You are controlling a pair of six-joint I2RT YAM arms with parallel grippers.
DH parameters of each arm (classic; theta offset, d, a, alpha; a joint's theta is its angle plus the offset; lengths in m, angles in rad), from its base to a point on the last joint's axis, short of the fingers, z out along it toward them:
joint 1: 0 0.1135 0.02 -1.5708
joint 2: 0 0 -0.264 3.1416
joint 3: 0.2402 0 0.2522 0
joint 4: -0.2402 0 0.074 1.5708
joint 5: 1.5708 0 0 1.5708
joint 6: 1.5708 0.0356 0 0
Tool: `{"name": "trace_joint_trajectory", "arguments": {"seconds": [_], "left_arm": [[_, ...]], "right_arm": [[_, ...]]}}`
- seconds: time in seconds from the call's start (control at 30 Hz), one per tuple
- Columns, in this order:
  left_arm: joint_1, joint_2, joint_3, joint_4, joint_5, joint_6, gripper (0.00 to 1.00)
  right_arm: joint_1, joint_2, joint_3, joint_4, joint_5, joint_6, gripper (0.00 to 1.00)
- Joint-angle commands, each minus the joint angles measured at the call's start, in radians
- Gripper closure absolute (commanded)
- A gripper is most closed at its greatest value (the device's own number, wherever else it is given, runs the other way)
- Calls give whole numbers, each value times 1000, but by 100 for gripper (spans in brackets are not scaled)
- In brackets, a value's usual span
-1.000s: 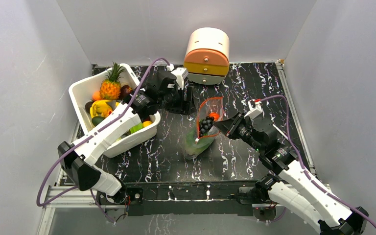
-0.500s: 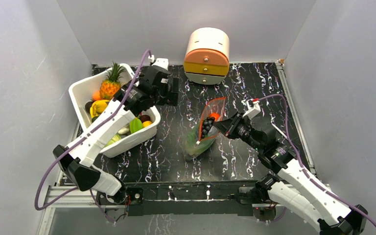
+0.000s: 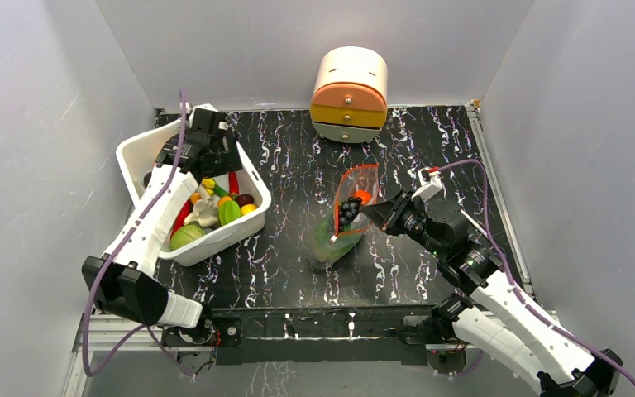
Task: Place the food in the zip-top bag and seal the zipper
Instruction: Pick up the fake vegetable from the bin.
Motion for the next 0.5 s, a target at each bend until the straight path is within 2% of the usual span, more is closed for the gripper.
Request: {"name": "trace_joint_trajectory", "arguments": {"seconds": [0.0,0.13,0.3,0.47], "left_arm": [[92,-45,-53,-7,15,-39,26],[153,-45,-123,-9,30,-32,25],[257,-41,-215,27,152,-39,21],[284,-14,-276,56,176,-31,19]], "right_arm": [[-1,-14,31,62,8,-20,100],[0,-28,20,61,22,-15,100],[-1,-44,17,43,44,-16,100],[-1,-38,29,31,46,-31,100]]}}
